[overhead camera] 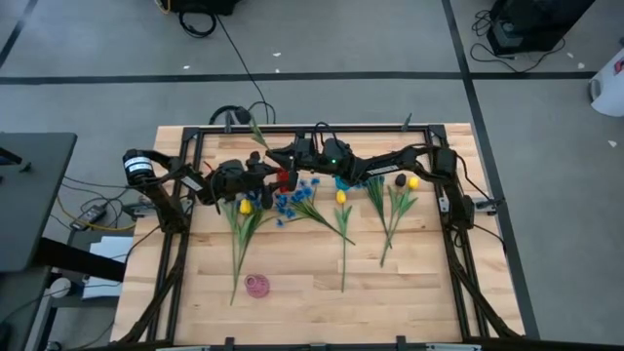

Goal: Sort flowers into vase by color
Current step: Put the middle black tulip into the red vase

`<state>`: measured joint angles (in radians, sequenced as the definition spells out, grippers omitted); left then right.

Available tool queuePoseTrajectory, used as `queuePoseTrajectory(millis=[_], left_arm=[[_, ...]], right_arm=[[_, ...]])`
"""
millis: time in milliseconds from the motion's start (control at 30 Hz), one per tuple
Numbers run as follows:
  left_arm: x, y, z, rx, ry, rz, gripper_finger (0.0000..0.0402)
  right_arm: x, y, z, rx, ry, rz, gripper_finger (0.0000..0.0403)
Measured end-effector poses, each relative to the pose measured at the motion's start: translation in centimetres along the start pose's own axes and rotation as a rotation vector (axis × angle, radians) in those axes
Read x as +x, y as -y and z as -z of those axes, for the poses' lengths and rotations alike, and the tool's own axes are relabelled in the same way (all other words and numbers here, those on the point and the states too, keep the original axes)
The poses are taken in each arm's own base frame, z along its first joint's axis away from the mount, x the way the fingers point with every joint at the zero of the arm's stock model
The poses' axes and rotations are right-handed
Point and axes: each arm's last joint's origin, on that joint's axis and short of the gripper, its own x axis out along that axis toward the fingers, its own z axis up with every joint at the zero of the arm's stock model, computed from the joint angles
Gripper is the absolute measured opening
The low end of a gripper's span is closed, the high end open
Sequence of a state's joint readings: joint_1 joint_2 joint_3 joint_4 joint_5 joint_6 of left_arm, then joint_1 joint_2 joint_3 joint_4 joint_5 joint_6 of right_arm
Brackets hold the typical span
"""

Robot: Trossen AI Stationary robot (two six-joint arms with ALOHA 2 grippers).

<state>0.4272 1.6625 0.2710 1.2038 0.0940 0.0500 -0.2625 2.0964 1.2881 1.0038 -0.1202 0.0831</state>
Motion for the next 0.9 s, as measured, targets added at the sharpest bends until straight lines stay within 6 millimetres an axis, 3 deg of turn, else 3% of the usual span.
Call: queuePoseTrajectory(millis=[633,800,900], left_arm=[[0.0,-0.6,-0.6,0.002,0.059,-0.054,0.0202],[-0.1,-0.8,-0.6,-0.004,0.056,-0.068,0.0202],[0.0,-0.7,-0.6,-0.007,0.057,-0.061,0.0202]], right_arm=[[-0.3,0.3,2.0,-0.004,-0.233,0.046,0.0034],[-0.7,0.5,2.4,-0.013,-0.338,0.078,0.0085],[-1.1,0.6,1.5,-0.015,-0.414,0.096,0.013]])
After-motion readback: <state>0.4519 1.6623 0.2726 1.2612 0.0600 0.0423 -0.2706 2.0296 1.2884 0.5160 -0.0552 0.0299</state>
